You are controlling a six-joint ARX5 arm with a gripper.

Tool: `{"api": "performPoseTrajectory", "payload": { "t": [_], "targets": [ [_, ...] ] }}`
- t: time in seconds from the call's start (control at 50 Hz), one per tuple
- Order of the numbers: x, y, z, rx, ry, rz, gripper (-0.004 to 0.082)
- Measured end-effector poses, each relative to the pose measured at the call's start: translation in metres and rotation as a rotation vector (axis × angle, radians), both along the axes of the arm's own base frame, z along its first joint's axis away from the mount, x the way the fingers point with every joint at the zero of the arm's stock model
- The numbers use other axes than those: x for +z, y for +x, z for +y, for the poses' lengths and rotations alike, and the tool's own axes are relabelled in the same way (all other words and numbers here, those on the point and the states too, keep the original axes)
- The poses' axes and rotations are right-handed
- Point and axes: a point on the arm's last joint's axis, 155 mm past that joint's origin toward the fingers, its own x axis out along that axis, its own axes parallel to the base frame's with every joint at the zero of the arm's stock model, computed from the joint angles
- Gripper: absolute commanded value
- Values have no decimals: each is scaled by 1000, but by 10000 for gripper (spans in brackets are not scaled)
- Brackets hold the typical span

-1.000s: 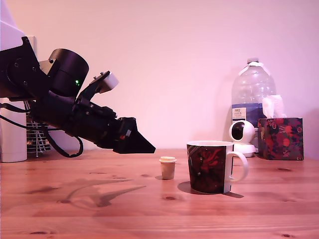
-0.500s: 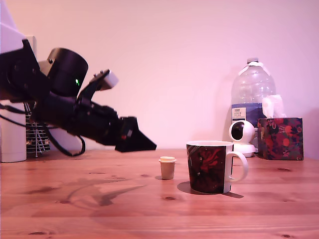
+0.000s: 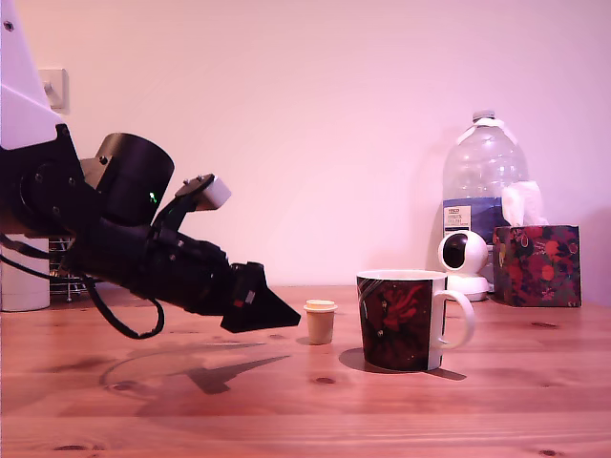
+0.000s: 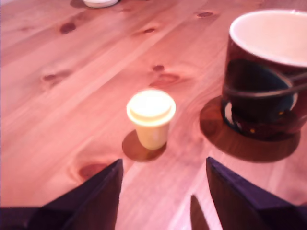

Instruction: Pick up the coffee capsules from the table one by one and drop them inside the nearest coffee cup

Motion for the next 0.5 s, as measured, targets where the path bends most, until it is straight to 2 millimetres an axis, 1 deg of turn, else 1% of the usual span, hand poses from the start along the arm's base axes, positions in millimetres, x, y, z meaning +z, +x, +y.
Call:
{"api": "performPoseTrajectory", "payload": {
  "t": [0.08,0.16,0.2,0.42,0.5],
  "targets": [
    [-8,-1,-1,-2,6,15,501],
    [-10,-2,-2,-5,9,19,501],
    [-9,-1,-4,-7,7,16,501],
    [12,15,-12,5,-30,-17,501],
    [12,17,-11,12,-28,-18,501]
  ]
}}
